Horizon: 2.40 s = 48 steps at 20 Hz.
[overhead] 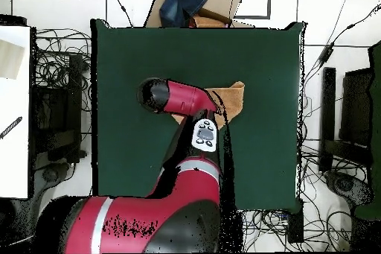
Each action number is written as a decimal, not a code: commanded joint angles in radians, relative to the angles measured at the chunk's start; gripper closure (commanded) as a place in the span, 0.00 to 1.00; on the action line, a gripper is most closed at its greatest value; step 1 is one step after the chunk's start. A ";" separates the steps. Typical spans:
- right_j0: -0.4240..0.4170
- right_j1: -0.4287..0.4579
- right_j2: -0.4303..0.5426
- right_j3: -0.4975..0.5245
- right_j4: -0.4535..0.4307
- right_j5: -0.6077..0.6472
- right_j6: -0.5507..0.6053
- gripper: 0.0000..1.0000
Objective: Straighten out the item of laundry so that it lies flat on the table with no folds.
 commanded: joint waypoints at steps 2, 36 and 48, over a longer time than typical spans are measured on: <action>-0.112 -0.028 0.123 0.198 -0.081 -0.070 0.032 0.00; -0.160 -0.112 0.207 0.151 -0.232 0.059 0.098 0.00; -0.068 -0.100 0.117 0.089 -0.255 0.047 0.122 0.00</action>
